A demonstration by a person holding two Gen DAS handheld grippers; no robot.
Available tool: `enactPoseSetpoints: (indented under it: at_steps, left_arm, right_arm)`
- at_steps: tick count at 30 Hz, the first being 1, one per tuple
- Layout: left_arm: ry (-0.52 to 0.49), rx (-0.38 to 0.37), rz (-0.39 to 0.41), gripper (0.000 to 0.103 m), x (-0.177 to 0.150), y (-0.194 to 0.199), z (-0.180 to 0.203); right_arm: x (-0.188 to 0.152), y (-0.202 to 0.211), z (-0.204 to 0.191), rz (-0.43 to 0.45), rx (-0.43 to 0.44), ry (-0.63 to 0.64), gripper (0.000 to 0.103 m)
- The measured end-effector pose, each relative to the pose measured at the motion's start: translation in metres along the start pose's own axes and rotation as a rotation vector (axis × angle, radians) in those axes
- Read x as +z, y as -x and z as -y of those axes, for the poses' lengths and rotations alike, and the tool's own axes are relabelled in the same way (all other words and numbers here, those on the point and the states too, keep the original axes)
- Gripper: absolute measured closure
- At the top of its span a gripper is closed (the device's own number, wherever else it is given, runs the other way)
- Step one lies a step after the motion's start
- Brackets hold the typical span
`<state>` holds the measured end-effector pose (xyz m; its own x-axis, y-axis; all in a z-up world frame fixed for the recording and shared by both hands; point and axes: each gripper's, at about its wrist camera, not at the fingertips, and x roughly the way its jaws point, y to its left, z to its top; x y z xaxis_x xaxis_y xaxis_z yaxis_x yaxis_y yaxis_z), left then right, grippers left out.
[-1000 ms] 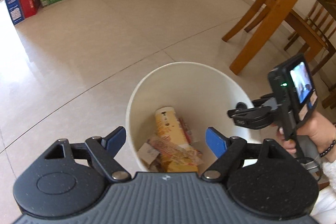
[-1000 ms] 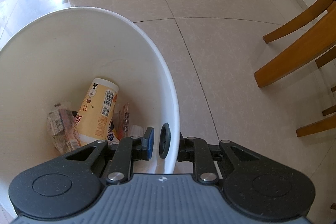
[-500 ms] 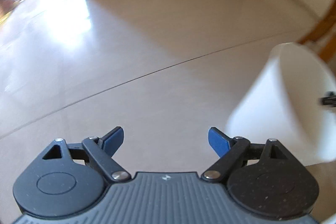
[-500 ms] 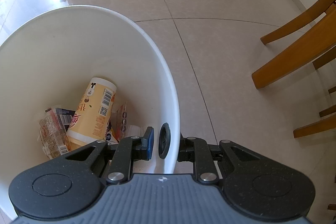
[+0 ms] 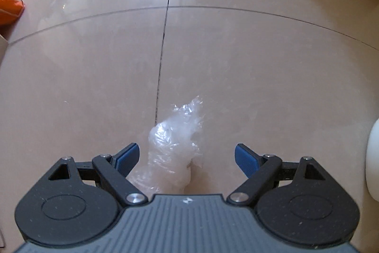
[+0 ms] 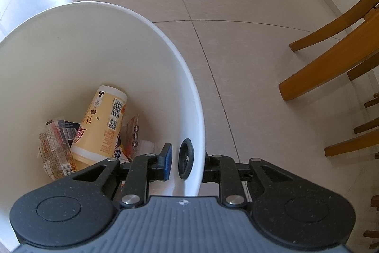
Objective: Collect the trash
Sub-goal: 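Move the left gripper to the clear plastic bag, then grasp the clear plastic bag with the left gripper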
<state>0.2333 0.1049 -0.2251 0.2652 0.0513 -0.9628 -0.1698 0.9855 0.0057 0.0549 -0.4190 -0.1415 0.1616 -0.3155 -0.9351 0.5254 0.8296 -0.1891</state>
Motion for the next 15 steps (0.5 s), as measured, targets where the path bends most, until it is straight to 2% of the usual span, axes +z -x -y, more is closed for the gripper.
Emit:
enactPoseSetpoints:
  at_steps: [5, 11, 13, 15]
  left_arm:
    - [-0.028, 0.068, 0.001, 0.016, -0.008, -0.035, 0.01]
    - [-0.024, 0.146, 0.011, 0.017, -0.01, -0.054, 0.01]
    - [-0.004, 0.152, 0.005, 0.023, -0.01, -0.056, 0.01]
    - [0.011, 0.146, -0.004, 0.034, -0.013, -0.057, 0.008]
  right_arm:
    - [-0.001, 0.0, -0.002, -0.003, -0.012, 0.009, 0.077]
    - [0.001, 0.0, -0.001, -0.011, -0.008, -0.008, 0.077]
    - [0.002, -0.001, -0.001, -0.011, -0.008, -0.009, 0.077]
    - [0.002, -0.001, -0.001, -0.01, -0.007, -0.005, 0.077]
